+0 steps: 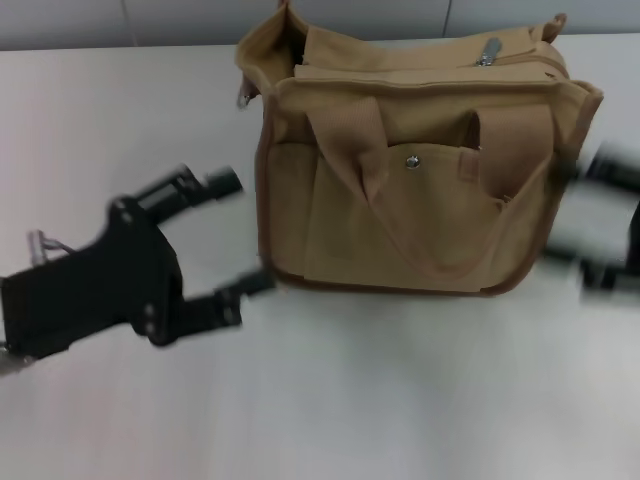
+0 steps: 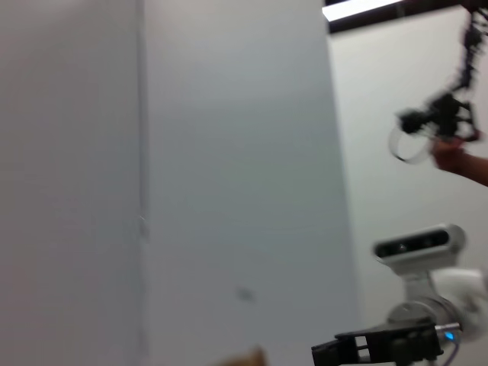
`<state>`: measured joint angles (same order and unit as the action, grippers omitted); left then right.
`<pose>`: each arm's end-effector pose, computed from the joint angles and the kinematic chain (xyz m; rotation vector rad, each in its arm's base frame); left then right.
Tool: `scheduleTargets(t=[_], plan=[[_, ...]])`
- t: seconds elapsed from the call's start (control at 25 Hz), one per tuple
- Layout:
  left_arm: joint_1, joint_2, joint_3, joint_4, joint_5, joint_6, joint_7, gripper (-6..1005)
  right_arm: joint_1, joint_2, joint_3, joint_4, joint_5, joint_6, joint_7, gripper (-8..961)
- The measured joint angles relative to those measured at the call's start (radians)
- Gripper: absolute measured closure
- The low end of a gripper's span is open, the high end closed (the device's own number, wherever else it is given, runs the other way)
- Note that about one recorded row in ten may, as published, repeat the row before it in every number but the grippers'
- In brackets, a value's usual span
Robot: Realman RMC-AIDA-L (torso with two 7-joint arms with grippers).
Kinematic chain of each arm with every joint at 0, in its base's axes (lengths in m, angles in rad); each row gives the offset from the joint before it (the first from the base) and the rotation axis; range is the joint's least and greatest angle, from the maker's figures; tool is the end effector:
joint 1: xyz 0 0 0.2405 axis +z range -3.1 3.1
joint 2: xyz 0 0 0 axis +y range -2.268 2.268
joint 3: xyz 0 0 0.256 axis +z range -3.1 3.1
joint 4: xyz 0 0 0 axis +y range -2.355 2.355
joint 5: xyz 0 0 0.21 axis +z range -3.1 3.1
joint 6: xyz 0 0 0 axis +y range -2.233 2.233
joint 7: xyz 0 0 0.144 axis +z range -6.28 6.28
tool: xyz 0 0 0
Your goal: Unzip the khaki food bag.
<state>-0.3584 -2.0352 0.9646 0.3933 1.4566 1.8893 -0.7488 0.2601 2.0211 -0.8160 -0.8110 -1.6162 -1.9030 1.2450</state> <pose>-0.2591 0.2478 0.0000 -2.5420 -0.0213 -1.2942 0.2702 0.2542 0.0594 -2.6760 0.2960 1.0767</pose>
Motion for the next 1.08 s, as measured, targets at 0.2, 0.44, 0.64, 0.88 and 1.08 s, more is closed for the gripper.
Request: scheduleTargets(t=[0.2, 0.44, 0.64, 0.88, 1.08], plan=[[-0.040, 0.004, -0.002, 0.011, 0.136, -0.029, -0.074, 165, -0.005, 0.052, 0.007, 0.005, -0.172, -0.019, -0.106, 155], [-0.036, -0.018, -0.008, 0.031, 0.149, -0.059, -0.068, 165, -0.001, 0.057, 0.025, 0.031, -0.185, -0.005, -0.110, 156], [-0.030, -0.019, -0.011, 0.031, 0.150, -0.071, -0.067, 165, -0.004, 0.057, 0.050, 0.032, -0.185, -0.005, -0.110, 157], [-0.025, -0.021, -0.014, 0.032, 0.145, -0.080, -0.067, 165, -0.003, 0.057, 0.063, 0.042, -0.184, 0.000, -0.111, 158], [-0.025, -0.023, -0.016, 0.032, 0.145, -0.083, -0.066, 165, 0.002, 0.057, 0.063, 0.057, -0.185, 0.017, -0.112, 158]])
